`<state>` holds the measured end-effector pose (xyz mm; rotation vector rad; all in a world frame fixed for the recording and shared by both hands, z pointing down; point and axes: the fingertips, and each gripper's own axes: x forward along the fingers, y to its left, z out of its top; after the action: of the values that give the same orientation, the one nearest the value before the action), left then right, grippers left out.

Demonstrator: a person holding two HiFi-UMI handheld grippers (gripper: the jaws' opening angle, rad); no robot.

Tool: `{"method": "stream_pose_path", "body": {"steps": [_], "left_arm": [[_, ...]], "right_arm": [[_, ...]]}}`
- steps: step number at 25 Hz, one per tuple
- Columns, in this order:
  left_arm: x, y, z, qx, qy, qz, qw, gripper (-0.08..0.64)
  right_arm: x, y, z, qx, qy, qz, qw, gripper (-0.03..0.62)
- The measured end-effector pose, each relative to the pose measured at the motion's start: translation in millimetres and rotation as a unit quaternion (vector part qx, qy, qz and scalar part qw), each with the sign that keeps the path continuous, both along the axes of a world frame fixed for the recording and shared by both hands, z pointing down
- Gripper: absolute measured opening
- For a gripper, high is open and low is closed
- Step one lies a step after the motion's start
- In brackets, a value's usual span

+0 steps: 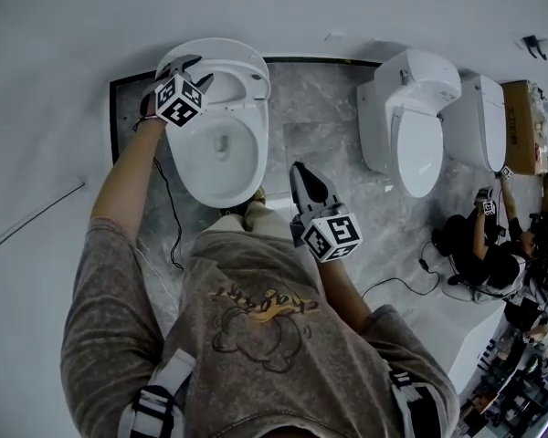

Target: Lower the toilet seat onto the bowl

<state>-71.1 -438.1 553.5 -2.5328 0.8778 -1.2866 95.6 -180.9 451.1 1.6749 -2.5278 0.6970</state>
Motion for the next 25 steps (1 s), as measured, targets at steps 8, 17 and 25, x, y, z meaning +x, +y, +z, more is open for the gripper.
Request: {"method": "stream_pose_path", "body": {"steps": [8,17,25], "left_arm": [[-5.4,52.3,-4.8,0.018,-0.021,-0.003,0.9996,0.104],[-5.6,135.3,7.8,-0.016,-0.053,-0.020,0.9982,0.103],[-10.4,207.8,41.9,-0.039,-0.059,-0.075,0.9947,0.117]], "right_arm": [[-0.7,49.1,-3.6,0.008,0.001,0.003,1.000,0.028],[18.7,102.7,-9.9,0.007,-0.014,-0.024,1.000,0.028],[24.0,158.4,10.2,-0.016,-0.035,-0.057,0.998,0.028]]}}
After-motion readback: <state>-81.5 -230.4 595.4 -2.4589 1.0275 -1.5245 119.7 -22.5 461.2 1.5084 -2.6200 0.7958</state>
